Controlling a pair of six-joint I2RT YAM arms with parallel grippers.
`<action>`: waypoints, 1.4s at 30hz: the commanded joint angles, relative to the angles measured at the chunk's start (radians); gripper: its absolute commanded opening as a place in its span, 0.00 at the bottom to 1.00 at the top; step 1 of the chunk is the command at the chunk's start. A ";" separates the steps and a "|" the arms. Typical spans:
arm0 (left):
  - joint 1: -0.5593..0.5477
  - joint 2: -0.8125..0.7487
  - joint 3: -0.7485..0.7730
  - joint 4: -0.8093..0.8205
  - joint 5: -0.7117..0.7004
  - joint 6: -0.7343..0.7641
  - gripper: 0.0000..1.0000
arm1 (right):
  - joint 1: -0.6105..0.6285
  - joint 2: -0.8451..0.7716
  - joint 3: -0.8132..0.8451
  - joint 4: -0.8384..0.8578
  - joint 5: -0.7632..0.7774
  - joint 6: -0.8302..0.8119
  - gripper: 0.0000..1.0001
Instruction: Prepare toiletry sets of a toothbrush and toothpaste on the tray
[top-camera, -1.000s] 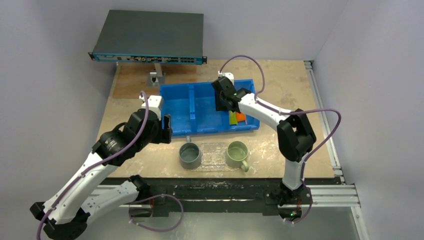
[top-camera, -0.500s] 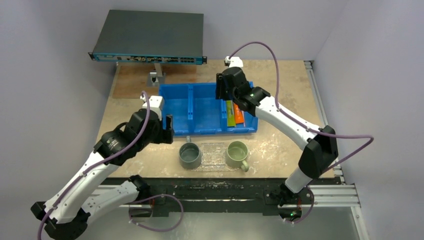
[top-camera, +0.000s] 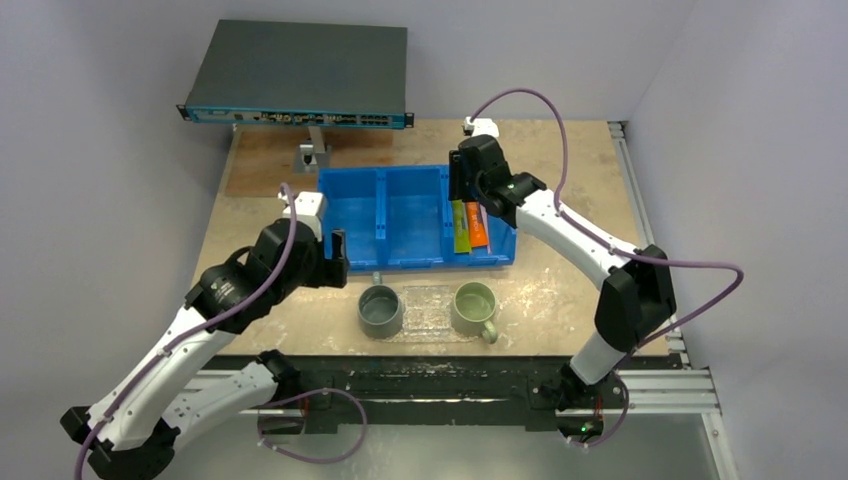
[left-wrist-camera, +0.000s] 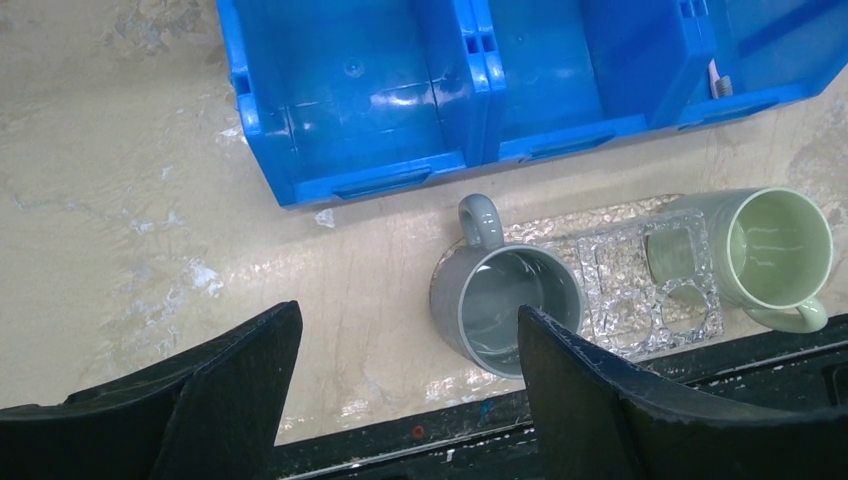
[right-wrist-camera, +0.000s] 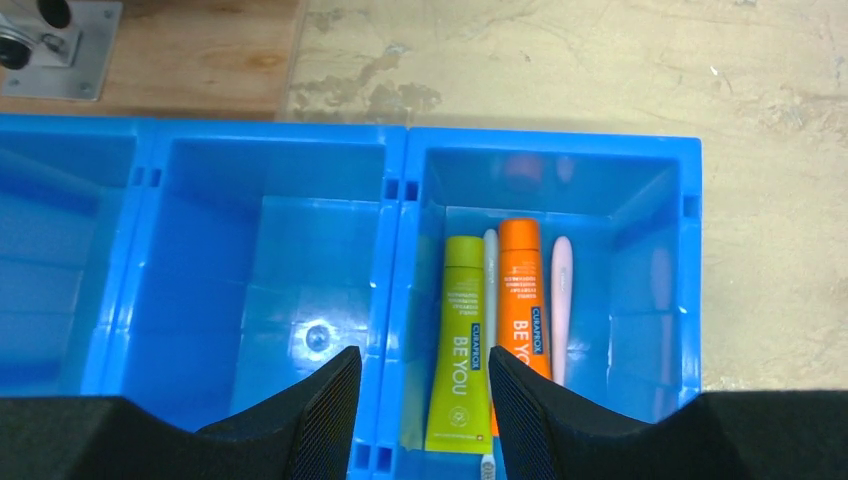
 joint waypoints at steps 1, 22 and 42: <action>0.005 -0.018 -0.002 0.032 -0.001 0.006 0.79 | -0.023 0.018 -0.004 0.020 -0.020 -0.042 0.53; 0.005 -0.055 -0.003 0.034 -0.017 -0.004 0.98 | -0.124 0.257 0.039 0.067 -0.078 -0.059 0.54; 0.015 -0.048 -0.003 0.039 0.006 0.000 1.00 | -0.149 0.358 0.040 0.072 -0.095 -0.067 0.47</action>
